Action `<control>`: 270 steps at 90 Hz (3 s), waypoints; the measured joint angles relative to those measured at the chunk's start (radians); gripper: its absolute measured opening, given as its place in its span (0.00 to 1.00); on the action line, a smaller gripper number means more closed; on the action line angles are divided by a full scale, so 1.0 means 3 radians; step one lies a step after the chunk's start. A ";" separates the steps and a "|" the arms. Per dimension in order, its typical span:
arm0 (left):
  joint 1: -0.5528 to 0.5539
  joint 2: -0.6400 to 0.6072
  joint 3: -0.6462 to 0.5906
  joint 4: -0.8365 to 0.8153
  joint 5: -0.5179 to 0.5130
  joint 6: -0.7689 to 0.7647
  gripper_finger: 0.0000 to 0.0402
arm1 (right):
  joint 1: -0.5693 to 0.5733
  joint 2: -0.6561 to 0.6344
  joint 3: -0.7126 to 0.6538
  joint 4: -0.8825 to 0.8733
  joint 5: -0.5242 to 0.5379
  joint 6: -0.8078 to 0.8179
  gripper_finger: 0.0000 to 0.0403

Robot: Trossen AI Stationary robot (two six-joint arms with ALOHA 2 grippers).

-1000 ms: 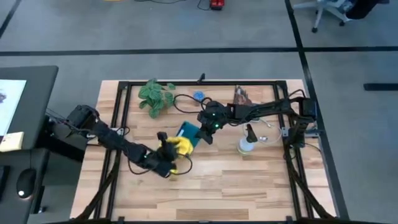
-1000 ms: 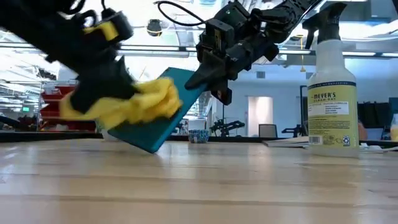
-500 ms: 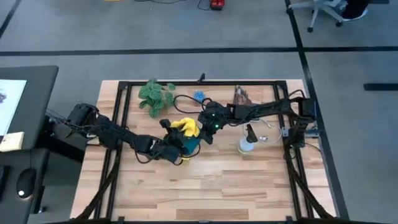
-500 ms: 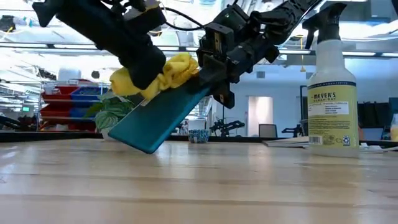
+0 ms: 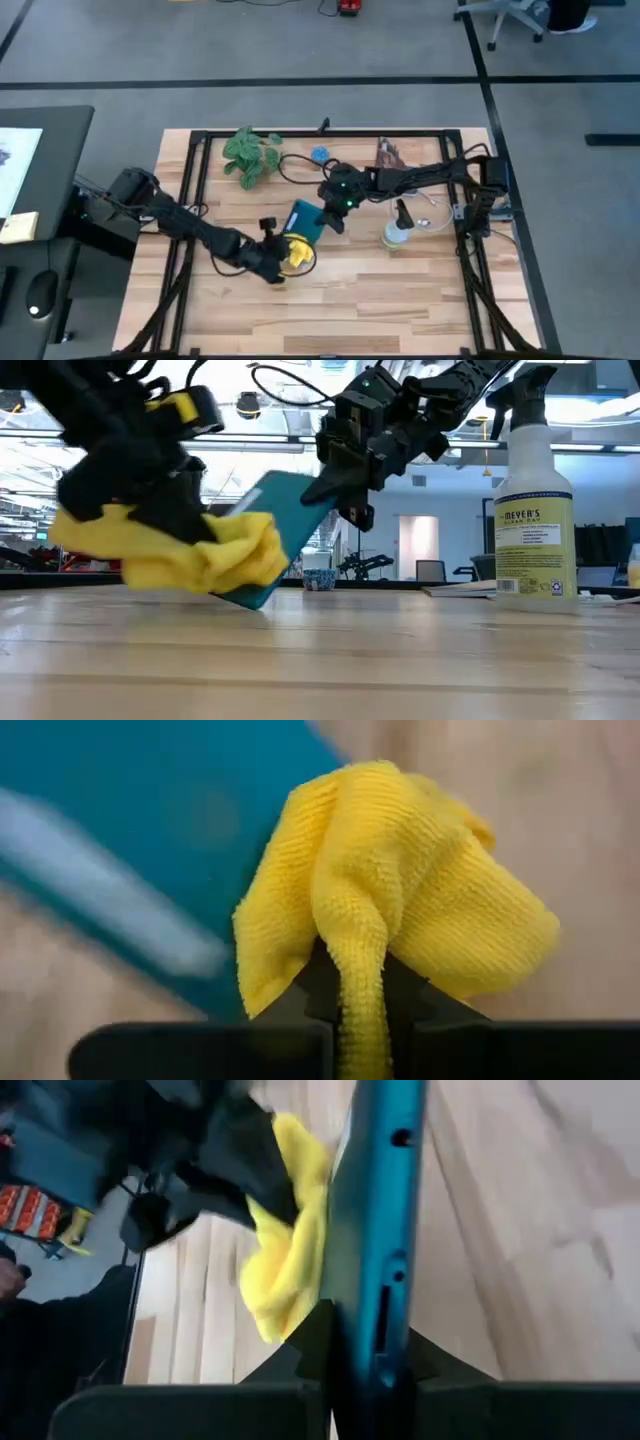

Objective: Apply microfiber cloth
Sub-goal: Wipe the blue tablet with the yellow microfiber cloth

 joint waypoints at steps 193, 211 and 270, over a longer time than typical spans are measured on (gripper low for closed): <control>-0.0249 -0.1287 -0.0202 0.0537 -0.0623 0.1126 0.59 | 0.0847 -0.1072 -0.0006 -0.1091 0.2209 -0.1104 0.05; -0.0020 -0.1122 -0.0229 0.0512 -0.0698 0.1110 0.60 | 0.0852 -0.1076 -0.0005 -0.0841 0.2199 -0.1186 0.05; 0.0072 -0.0654 -0.0171 0.0899 -0.0567 0.1187 0.04 | 0.0946 -0.1079 -0.0005 -0.0763 0.2100 -0.1333 0.07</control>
